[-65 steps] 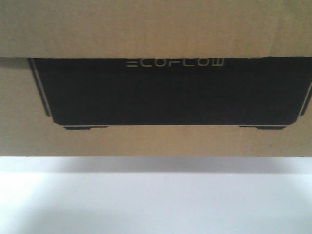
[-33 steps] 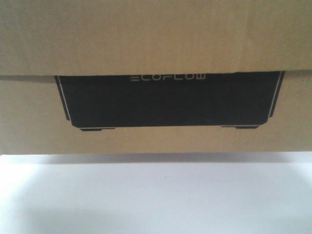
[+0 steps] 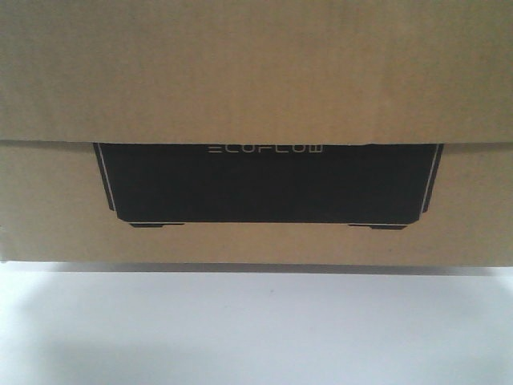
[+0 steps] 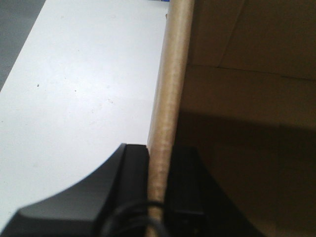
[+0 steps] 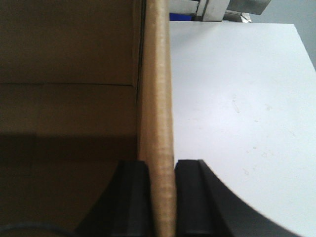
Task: Grab box from left shelf to table start
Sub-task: 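Lower the box with both grippers onto the white table, then open both grippers and release the box side walls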
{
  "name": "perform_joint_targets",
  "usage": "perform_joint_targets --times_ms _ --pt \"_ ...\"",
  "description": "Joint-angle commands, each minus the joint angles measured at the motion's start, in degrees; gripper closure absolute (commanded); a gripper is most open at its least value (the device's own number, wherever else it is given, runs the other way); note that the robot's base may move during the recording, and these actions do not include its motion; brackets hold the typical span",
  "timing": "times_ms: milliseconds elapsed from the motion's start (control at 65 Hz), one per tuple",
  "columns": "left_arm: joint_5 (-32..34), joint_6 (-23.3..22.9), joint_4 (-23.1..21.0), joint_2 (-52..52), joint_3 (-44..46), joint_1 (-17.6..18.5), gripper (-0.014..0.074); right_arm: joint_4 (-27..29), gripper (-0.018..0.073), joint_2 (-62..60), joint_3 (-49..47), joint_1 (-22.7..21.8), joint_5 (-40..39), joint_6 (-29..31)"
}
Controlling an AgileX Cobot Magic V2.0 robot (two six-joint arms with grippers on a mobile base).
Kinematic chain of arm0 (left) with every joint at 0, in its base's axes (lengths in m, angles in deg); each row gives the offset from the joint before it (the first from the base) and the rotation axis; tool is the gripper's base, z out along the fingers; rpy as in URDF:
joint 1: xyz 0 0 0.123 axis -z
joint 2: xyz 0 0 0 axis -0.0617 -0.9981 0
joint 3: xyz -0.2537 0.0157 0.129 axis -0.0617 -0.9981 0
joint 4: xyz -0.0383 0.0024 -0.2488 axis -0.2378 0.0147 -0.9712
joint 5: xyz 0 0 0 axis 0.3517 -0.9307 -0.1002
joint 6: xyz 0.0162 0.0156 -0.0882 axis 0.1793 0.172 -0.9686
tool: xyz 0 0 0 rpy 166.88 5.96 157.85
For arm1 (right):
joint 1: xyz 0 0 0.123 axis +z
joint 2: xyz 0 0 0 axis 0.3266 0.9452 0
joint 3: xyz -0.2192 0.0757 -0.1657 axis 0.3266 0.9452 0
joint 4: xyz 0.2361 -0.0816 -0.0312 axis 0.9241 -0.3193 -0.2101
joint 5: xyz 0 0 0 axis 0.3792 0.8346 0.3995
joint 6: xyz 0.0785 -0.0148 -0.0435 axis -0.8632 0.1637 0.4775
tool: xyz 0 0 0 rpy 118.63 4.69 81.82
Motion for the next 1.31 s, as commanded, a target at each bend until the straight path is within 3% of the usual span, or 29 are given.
perform_joint_targets --times_ms 0,138,184,231,307,446,553,646,738,769,861,1076,1291 --pt "9.15 -1.76 1.46 1.46 2.37 0.76 0.0588 1.51 0.0456 -1.79 -2.24 0.98 -9.95 0.18" --pt "9.29 -3.15 0.83 1.46 2.37 -0.33 0.0134 1.51 0.0218 -1.79 -2.24 0.98 -11.32 0.18" --pt "9.15 -4.34 0.83 1.46 2.37 -0.63 0.0058 1.51 0.014 -1.79 -2.24 0.98 -11.32 0.18" --pt "8.88 -4.34 1.29 1.43 2.37 -0.93 0.0036 1.44 0.008 -1.79 -2.24 0.98 -11.07 0.18" --pt "8.85 -4.34 3.03 1.43 2.37 -1.17 0.0058 1.11 0.0027 -1.79 -2.3 0.91 -11.13 0.18" --pt "9.21 -4.34 4.49 1.69 2.69 -1.17 0.0144 0.07 0.0031 -1.97 -3.51 0.87 -11.06 0.18" --pt "8.41 -4.34 4.49 2.17 4.02 -1.17 0.0272 0.07 0.006 -2.52 -6.04 0.87 -10.59 0.18" --pt "5.9 -4.34 4.49 3.43 6.34 -1.06 0.0475 0.07 0.0213 -3.95 -8.12 1.02 -10.6 0.18" --pt "5.23 -4.34 4.94 4.96 7.84 -1.06 0.0714 0.07 0.0477 -5.78 -9.29 1.03 -10.76 0.18" --pt "5.34 -4.34 5.63 5.32 7.99 -1.06 0.0697 0.07 0.0532 -6.18 -9.36 1.03 -10.99 0.18" --pt "5.89 -4.34 7.26 6.07 8.12 -1.06 0.068 -0.01 0.046 -6.84 -9.37 1.03 -12.42 0.18" --pt "5.79 -2.04 9.64 10.1 8.09 -1.06 0.0685 -0.3 0.051 -8.83 -9.58 1.03 -10.79 0.18" --pt "12.21 -2.48 10.22 20.7 -0.95 -1.06 0.0685 -0.5 0.051 -15.71 -3.89 1.03 -14.5 1.75"
